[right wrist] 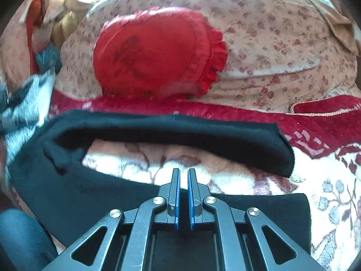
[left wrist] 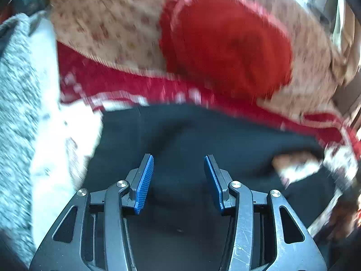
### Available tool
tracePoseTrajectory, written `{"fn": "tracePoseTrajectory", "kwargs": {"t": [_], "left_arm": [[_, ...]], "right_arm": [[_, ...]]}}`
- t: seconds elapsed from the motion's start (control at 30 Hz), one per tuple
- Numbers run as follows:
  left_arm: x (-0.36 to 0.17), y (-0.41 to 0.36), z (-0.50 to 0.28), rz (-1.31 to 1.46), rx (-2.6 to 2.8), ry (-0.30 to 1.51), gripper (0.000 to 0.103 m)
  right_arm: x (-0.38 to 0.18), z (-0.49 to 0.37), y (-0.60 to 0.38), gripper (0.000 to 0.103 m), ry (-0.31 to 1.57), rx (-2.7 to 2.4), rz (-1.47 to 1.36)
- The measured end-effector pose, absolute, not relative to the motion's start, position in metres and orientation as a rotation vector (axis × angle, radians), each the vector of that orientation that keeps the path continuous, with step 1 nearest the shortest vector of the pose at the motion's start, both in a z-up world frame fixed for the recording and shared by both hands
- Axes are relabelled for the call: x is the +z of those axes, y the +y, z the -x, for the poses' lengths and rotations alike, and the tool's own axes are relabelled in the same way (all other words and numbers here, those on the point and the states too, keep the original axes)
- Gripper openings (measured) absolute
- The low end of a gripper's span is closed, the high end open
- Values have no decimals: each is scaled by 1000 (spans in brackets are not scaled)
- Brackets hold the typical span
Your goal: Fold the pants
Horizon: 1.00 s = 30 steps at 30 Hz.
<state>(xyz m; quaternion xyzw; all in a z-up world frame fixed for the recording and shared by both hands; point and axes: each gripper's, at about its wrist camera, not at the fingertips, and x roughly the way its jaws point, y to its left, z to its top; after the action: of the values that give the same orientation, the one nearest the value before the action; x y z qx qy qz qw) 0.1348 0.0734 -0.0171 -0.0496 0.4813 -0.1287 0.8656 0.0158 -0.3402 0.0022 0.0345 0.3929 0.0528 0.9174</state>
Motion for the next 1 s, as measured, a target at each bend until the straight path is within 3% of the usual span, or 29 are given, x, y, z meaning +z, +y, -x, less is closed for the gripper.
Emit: {"fn": "tracePoseTrajectory", "kwargs": {"t": [0.23,0.37,0.47,0.6,0.73,0.87,1.0], "left_arm": [[-37,63,-142,145,-233,1054,57],[-42,62,-139,136,-236,1019,59],[-45,59,-134,101,-231,968,60],[-46,58,-134,87,-222,950,61],[-48,59,-134,90,-227,930,61],[-49,58,-133,87,-221,916,62],[-48,59,-132,91,-224,914,62]], "right_arm": [[11,-38,-417,4,777,-11,-285],[-30,-59,-448,3,974,-112,-203],[-41,-44,-469,3,970,-221,-270],[-6,-33,-466,4,833,-212,-289],[-5,-27,-485,7,829,-67,-490],[-43,-27,-512,9,944,27,-845],[-58,-34,-517,12,997,63,-913]]}}
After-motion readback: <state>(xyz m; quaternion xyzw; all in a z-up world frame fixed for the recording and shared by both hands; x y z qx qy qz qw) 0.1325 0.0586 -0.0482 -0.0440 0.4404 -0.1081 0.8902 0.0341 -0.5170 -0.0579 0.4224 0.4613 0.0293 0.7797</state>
